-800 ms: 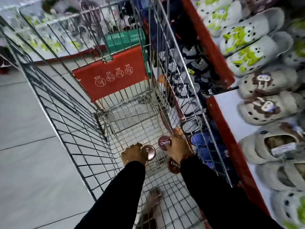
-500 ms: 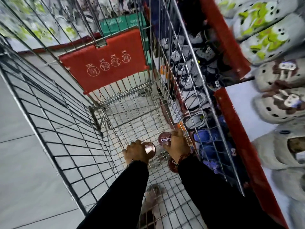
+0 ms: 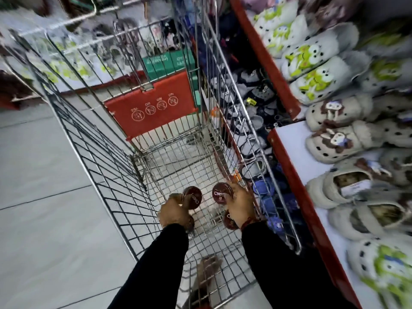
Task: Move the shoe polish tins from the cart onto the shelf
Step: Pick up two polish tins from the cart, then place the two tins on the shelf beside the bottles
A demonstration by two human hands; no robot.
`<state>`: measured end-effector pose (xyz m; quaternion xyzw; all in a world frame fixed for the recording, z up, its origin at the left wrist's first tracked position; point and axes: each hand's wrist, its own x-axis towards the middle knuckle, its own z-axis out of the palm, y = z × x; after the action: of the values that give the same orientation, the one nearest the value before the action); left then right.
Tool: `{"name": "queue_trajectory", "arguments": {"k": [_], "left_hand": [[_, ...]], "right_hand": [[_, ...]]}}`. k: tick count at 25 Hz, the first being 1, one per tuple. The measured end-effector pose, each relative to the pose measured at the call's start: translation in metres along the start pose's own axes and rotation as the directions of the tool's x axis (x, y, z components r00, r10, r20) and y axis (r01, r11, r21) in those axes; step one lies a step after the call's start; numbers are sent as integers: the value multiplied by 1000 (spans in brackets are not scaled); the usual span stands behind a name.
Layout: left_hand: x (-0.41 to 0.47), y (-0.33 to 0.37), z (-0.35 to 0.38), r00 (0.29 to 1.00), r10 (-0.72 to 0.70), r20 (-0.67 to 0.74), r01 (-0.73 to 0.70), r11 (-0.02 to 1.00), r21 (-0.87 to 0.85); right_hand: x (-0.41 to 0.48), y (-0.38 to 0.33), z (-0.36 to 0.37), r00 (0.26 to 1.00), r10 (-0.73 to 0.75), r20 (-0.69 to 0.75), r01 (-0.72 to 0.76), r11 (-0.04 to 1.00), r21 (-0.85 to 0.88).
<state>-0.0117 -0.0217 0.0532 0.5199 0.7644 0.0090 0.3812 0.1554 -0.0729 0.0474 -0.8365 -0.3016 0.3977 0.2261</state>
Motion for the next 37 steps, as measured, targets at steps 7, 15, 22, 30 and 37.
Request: {"name": "queue_trajectory", "arguments": {"k": [7,15,22,30,37], "left_hand": [[-90,9,-64,1000,6,16,4,829,-559],[-233,58,-126,952,307,-4,-199,607,-770],[-354,124,-139,784,620,31,-344,475,-810],[-505,219,-84,427,893,145,-420,337,-842],[-608,255,-21,142,971,193,-686,237,-688]], "right_hand": [[-106,-35,-53,994,104,-37,-69,848,526],[-240,-50,-171,942,23,-333,242,640,729],[-367,-21,-289,768,0,-640,504,616,605],[-484,42,-401,483,119,-868,651,614,446],[-543,121,-453,249,336,-908,557,718,418]]}}
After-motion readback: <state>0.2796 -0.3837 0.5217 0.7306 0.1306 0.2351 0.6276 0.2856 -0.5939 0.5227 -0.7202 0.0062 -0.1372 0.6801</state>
